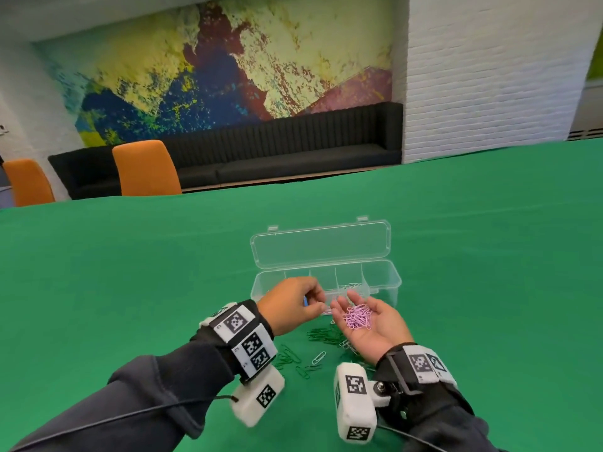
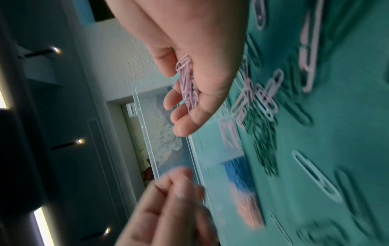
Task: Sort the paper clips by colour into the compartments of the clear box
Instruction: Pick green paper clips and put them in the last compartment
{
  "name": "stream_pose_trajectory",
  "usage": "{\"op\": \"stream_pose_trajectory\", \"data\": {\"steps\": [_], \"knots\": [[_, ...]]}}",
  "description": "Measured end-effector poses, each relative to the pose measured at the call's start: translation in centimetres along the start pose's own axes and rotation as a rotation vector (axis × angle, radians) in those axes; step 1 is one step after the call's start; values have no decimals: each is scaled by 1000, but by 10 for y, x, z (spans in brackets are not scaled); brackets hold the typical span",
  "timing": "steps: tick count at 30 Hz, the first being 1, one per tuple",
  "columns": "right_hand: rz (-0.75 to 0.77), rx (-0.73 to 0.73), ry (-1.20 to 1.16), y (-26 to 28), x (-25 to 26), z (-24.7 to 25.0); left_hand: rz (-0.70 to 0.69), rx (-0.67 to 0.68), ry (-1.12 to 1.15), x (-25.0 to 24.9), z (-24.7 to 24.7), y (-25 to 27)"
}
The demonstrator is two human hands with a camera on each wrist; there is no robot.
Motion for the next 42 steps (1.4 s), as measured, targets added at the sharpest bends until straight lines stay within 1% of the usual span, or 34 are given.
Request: {"op": "stream_pose_trajectory", "data": {"steps": [2,4,7,9,12,16,19,22,25,27,29,31,36,42], "knots": [[51,-25,-9,0,22,7,22,47,-64,9,-9,-2],[81,-41,-30,0,40,15,28,125,-134,12,-24,-4],[127,-64,-26,-4,63,25,-11,199,-247,4,-47,-10],[149,-83,-32,-7,71,33,-12,205,-309,-3,-56,-19],[153,-101,-44,-9,76,42,63,210,-395,-4,-67,-33],[140,-79,-51,-11,73,41,140,238,-597,-11,-82,-41],[131,-77,-46,-11,71,42,159,246,-655,-21,-85,-41],[135,-78,-56,-10,72,43,191,274,-617,-23,-88,-45],[138,-71,-66,-9,74,41,281,281,-548,-12,-93,-49],[141,-68,-71,-8,75,40,325,297,-457,-7,-95,-47],[142,-70,-68,-7,74,39,336,309,-361,-8,-94,-43],[145,-70,-61,-6,74,39,328,323,-266,-12,-91,-39],[150,-71,-41,-5,75,37,273,289,-45,-23,-67,-39],[173,-111,-44,-3,78,40,180,236,89,-46,-35,-45]]}}
Point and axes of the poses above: each hand's wrist, its own y-axis away from the middle knuckle, its own z-axis out of the back of the hand, x = y × z, the point moved 10 cm from there along -y, towards the middle knuckle, and after that the axes turned 10 degrees about z, right-handed, at the moved point
